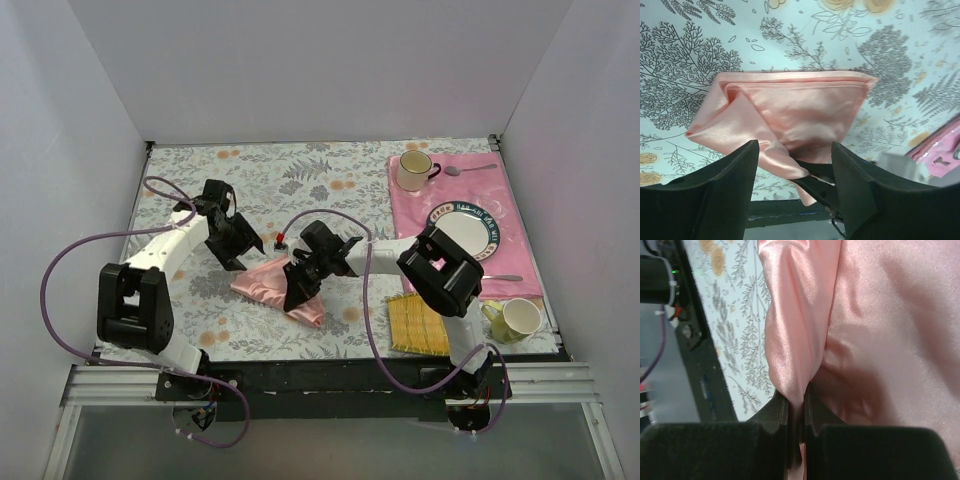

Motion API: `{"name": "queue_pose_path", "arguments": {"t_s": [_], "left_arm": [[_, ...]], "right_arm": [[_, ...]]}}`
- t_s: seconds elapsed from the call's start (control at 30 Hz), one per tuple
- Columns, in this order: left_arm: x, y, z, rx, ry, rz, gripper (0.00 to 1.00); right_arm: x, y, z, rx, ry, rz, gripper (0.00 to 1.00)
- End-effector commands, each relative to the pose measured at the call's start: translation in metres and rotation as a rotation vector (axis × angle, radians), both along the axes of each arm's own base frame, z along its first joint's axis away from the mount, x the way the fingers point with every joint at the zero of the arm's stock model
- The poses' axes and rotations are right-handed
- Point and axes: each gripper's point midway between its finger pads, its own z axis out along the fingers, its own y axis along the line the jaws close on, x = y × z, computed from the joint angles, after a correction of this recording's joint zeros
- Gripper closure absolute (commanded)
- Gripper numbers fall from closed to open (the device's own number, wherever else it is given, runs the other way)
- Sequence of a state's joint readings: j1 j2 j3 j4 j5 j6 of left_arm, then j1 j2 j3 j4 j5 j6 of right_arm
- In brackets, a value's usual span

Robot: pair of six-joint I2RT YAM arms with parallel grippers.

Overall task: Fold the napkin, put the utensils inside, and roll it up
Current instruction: Roll the napkin with the utensil

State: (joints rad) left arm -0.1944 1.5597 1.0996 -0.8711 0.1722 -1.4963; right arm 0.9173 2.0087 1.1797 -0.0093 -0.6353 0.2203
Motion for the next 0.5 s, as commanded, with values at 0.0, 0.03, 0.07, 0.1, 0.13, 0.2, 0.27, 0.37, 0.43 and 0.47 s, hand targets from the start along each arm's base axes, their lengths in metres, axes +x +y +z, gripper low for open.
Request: {"name": "queue_pose_path", "arguments": {"t_s": [0.0,0.03,0.07,0.1,0.13,0.2,0.27,0.37,0.43,0.47], "left_arm": [[0.010,0.005,0.037,0.015,-0.135,-0.001,0.39],[0.002,0.005,0.036,0.010,-0.124,-0.002,0.39],[-0.004,0.004,0.035,-0.002,-0.115,-0.005,0.38],[-0.009,0.003,0.036,-0.014,-0.109,0.003,0.37],[-0.015,0.002,0.042,-0.028,-0.127,0.006,0.37],[-0.030,0.001,0.037,-0.049,-0.102,0.029,0.34],[-0.045,-0.001,0.038,-0.079,-0.104,0.041,0.31],[-0.064,-0.020,0.029,-0.174,-0.075,0.036,0.27],[-0.067,-0.029,0.023,-0.194,-0.065,0.034,0.25],[-0.068,-0.032,0.018,-0.198,-0.051,0.035,0.24]], "right_arm": [[-0.033,-0.022,-0.030,-0.086,0.312,0.010,0.99],[-0.033,-0.021,-0.027,-0.079,0.368,-0.006,0.99],[-0.033,-0.022,-0.029,-0.081,0.395,-0.017,0.99],[-0.027,-0.021,-0.028,-0.063,0.408,-0.040,0.99],[-0.025,-0.019,-0.025,-0.037,0.426,-0.044,0.99],[-0.018,-0.019,-0.024,-0.007,0.488,-0.098,0.99],[-0.017,-0.019,-0.023,0.005,0.561,-0.131,0.99],[-0.011,-0.018,-0.025,0.027,0.591,-0.144,0.99],[-0.007,-0.019,-0.025,0.039,0.599,-0.148,0.99],[-0.007,-0.019,-0.026,0.038,0.601,-0.150,0.99]]}}
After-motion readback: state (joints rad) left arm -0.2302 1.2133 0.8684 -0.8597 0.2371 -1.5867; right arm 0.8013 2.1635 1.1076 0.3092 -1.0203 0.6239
